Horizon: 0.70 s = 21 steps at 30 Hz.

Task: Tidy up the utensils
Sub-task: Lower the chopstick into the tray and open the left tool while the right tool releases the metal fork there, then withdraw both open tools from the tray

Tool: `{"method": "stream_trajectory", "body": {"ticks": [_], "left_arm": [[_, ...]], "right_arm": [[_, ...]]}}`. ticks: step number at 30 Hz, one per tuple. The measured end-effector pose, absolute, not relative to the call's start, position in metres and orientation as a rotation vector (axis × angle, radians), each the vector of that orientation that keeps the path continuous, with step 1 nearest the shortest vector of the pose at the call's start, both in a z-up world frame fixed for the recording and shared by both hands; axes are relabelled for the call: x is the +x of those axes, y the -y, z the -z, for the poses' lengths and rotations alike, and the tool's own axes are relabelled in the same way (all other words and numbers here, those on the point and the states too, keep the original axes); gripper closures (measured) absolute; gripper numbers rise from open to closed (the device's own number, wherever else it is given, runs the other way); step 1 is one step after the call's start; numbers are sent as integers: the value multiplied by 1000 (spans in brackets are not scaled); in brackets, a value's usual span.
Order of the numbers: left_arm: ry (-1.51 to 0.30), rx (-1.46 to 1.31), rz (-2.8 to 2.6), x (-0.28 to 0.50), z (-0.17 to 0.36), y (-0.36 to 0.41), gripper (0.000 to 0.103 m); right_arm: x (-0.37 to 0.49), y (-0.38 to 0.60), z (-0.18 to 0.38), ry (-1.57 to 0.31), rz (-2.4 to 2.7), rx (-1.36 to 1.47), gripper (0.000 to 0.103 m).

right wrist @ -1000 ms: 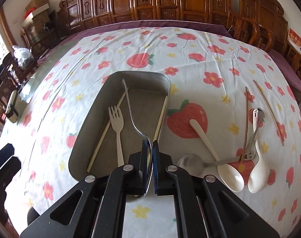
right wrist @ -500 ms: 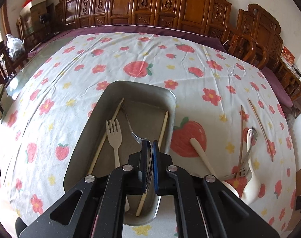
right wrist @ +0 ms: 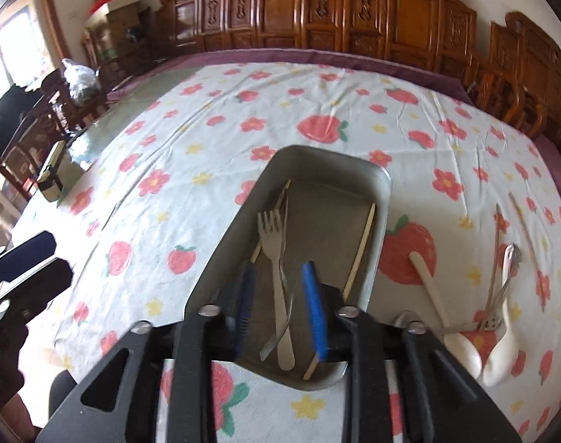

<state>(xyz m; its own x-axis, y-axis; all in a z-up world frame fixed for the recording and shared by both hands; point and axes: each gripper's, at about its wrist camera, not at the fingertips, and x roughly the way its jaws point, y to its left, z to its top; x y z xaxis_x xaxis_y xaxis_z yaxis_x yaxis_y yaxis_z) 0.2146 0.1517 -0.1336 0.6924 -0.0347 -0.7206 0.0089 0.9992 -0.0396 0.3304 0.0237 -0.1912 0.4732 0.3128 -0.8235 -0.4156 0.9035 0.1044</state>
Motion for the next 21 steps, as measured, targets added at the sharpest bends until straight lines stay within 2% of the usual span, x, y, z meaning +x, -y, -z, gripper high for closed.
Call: {"method": "stream_trajectory", "body": {"ticks": [10,13,16,19,21], "left_arm": [[-793,-4,52,209,134,-136,60],[-781,3,71,206,133,-129,51],[-774,16,88,203,133,-120,48],[-756,29,99,199,131,-112,32],[-745,31,107,197,130,-109,26]], "right_arm": [[311,10,172,-919,-456,-131,66],[304,27,169,-904,-450,-122,66],[295,47,169,-899,-433,-120,66],[286,73,170,-896,-411,-108,66],[280,88,171,-891,-401,-110,66]]}}
